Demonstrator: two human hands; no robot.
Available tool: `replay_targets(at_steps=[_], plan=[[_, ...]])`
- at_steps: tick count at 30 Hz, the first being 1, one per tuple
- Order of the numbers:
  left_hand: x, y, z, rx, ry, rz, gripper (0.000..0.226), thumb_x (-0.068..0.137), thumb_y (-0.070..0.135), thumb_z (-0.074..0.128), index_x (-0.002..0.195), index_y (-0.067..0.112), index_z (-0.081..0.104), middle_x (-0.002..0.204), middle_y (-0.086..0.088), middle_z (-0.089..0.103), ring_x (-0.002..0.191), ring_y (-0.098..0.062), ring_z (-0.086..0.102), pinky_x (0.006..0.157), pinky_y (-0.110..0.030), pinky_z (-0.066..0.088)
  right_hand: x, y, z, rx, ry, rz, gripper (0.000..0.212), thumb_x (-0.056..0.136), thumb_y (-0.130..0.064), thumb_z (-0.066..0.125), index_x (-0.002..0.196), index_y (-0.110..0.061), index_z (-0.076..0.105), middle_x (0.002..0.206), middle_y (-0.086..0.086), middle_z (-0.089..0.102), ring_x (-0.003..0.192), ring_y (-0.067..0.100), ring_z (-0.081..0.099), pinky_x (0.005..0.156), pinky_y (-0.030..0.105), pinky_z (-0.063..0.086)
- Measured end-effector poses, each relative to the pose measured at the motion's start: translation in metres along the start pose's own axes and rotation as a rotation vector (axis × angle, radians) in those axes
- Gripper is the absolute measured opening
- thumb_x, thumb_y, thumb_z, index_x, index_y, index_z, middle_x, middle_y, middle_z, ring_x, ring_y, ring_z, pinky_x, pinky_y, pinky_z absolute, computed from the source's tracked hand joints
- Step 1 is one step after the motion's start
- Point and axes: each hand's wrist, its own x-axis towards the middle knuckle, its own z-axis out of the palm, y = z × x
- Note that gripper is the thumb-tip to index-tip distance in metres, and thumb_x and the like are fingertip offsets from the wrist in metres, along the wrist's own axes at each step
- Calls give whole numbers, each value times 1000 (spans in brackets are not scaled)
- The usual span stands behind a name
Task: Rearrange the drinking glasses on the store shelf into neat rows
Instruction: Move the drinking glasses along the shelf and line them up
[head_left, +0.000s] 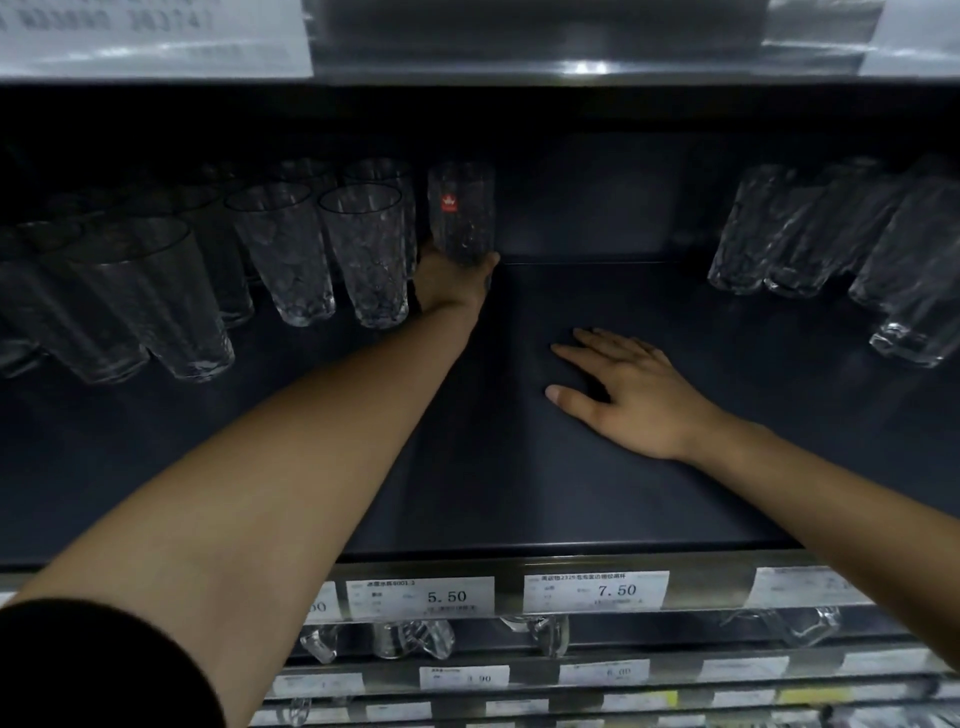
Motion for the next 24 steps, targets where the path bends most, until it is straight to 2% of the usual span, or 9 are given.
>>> replay_targets(at_steps=[9, 15, 19, 24], plan=[[17, -3, 12, 28, 55, -8, 66, 78, 33, 80, 131, 4, 54, 132, -10, 61, 119, -23, 59, 83, -17, 39, 3, 3, 3, 5, 25, -5, 68, 94, -67, 35, 154, -38, 27, 165, -7, 17, 152, 11, 8, 121, 32, 3], [25, -5, 15, -9, 39, -12, 68, 75, 33, 82, 131, 4, 55, 130, -10, 62, 117, -23, 60, 91, -21, 47, 5, 5, 4, -3, 29, -6, 69, 92, -69, 33, 154, -39, 27, 165, -7, 18, 152, 10, 9, 122, 33, 4], [28, -6, 15, -18, 7, -11, 65, 79, 29, 80, 133, 4, 52, 133, -10, 60, 119, -23, 59, 85, -16, 40, 4, 6, 5, 6, 25, -6, 71, 91, -70, 32, 154, -39, 27, 165, -8, 17, 152, 10, 8, 122, 32, 3], [30, -5, 14, -9, -12, -9, 65, 80, 29, 79, 134, 4, 51, 133, -10, 60, 119, -23, 59, 84, -17, 41, 4, 4, 5, 10, 34, -2, 72, 89, -71, 31, 154, -39, 28, 165, -8, 18, 152, 10, 9, 122, 32, 4]])
